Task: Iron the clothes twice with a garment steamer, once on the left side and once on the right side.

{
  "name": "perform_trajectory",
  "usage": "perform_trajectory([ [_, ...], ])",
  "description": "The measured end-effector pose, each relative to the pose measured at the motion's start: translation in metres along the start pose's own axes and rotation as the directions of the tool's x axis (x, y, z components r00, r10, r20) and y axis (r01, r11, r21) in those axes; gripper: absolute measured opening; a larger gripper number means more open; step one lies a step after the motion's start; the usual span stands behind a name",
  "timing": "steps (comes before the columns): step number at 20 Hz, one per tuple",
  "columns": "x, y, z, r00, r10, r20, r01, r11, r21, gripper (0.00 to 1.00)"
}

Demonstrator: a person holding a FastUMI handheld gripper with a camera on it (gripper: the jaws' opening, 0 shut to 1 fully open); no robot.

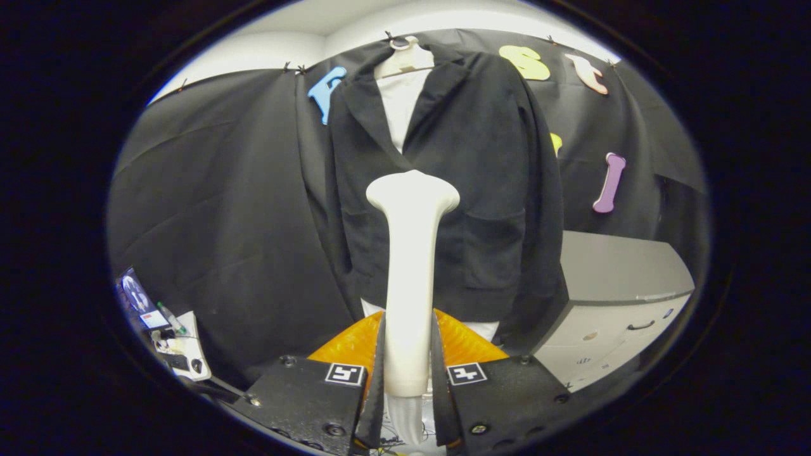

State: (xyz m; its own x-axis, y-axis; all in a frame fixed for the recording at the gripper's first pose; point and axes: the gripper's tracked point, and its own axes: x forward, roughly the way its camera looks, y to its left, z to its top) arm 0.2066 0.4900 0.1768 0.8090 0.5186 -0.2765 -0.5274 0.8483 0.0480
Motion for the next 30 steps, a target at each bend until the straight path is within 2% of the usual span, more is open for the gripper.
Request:
perform_trajectory([
  [10,0.018,0.082,0.099,0.979,0.129,0.156,-0.121,0.991,-0.064,0.34],
  [17,0.050,0.107,0.140,0.970,0.145,0.197,-0.128,0.987,-0.096,0.34],
  [21,0.066,0.103,0.134,0.976,0.134,0.170,-0.120,0.989,-0.091,0.34],
  [30,0.072,0.093,0.085,0.989,0.120,0.088,-0.113,0.990,-0.081,0.34],
])
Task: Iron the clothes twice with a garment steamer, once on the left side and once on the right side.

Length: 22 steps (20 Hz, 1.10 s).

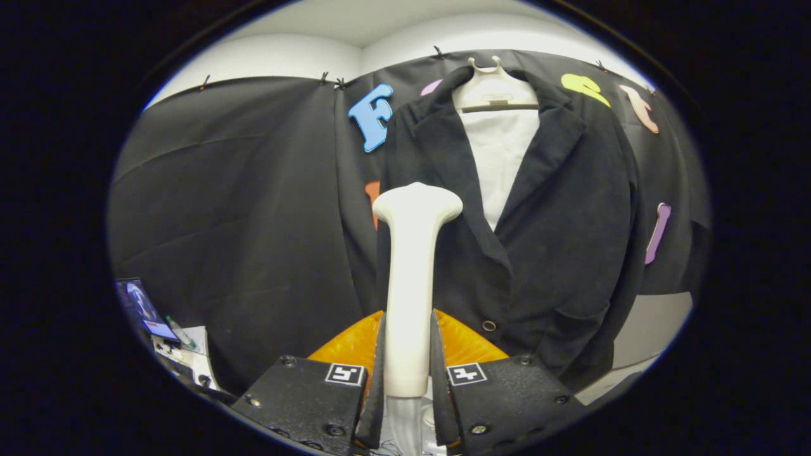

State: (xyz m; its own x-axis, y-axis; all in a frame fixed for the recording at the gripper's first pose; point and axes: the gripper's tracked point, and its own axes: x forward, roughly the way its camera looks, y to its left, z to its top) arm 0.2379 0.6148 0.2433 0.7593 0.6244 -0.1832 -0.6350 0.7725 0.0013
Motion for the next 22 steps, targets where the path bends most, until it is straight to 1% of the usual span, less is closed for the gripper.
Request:
perform_trajectory([
  [6,-0.005,-0.011,-0.027,0.999,-0.024,-0.046,0.024,1.000,0.007,0.34],
  [9,-0.009,-0.015,-0.042,0.997,-0.019,-0.072,0.021,0.999,0.026,0.35],
  [14,-0.014,-0.024,-0.078,0.990,-0.017,-0.137,0.024,0.998,0.051,0.34],
  [22,-0.022,-0.032,-0.139,0.971,-0.018,-0.240,0.031,0.998,0.050,0.35],
])
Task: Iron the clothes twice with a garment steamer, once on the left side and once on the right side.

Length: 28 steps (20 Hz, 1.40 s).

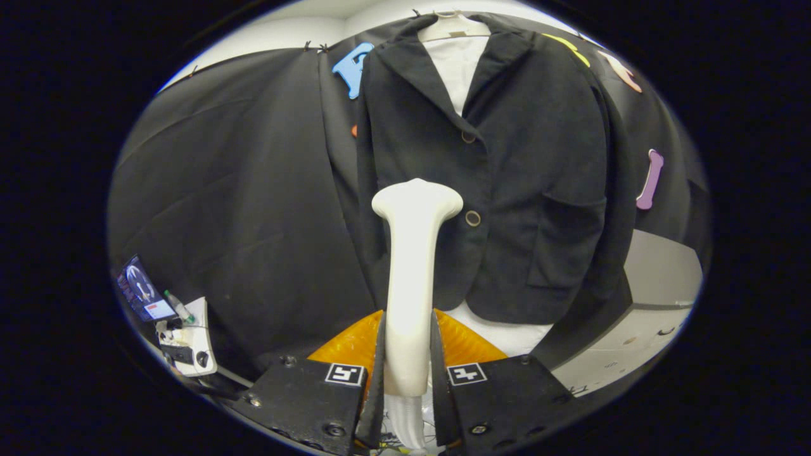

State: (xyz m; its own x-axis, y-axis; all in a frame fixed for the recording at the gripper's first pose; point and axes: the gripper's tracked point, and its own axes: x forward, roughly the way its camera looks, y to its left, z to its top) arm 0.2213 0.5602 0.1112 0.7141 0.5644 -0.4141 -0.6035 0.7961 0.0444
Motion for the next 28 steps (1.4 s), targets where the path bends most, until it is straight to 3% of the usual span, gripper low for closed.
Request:
perform_trajectory([
  [6,0.004,-0.006,-0.035,0.998,-0.004,-0.062,0.004,1.000,0.001,0.34],
  [17,-0.016,-0.024,-0.048,0.998,-0.019,-0.059,0.020,1.000,0.005,0.34],
  [22,-0.031,-0.056,-0.055,0.997,-0.042,-0.066,0.045,0.998,0.043,0.34],
  [28,-0.082,-0.113,-0.089,0.993,-0.099,-0.062,0.106,0.989,0.106,0.34],
])
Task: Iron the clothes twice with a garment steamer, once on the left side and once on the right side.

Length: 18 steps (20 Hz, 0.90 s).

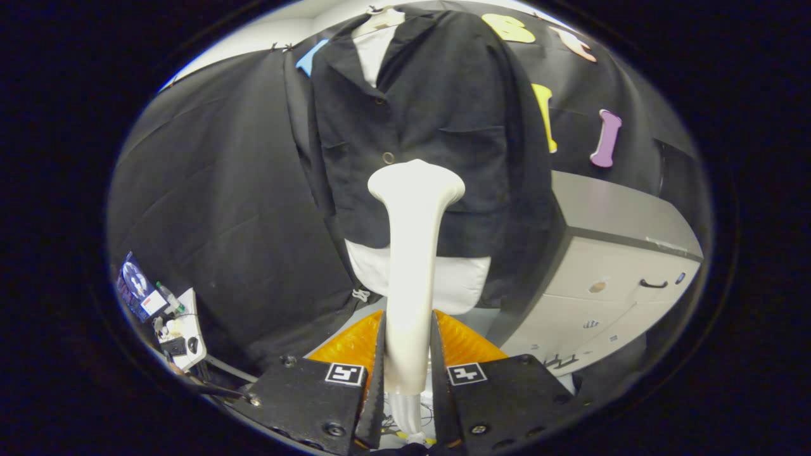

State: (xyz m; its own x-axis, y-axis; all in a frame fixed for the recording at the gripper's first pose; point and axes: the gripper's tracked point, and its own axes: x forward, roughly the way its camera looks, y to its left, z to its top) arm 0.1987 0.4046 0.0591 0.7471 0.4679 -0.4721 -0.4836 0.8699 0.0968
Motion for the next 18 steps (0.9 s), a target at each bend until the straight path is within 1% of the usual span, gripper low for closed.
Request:
perform_trajectory([
  [7,-0.084,-0.097,-0.038,0.993,-0.109,0.043,0.104,0.989,0.101,0.34],
  [12,-0.160,-0.161,-0.080,0.972,-0.220,0.085,0.204,0.965,0.165,0.34],
  [16,-0.215,-0.194,-0.120,0.962,-0.257,0.092,0.230,0.944,0.237,0.34],
  [18,-0.239,-0.208,-0.137,0.956,-0.276,0.103,0.243,0.937,0.251,0.34],
])
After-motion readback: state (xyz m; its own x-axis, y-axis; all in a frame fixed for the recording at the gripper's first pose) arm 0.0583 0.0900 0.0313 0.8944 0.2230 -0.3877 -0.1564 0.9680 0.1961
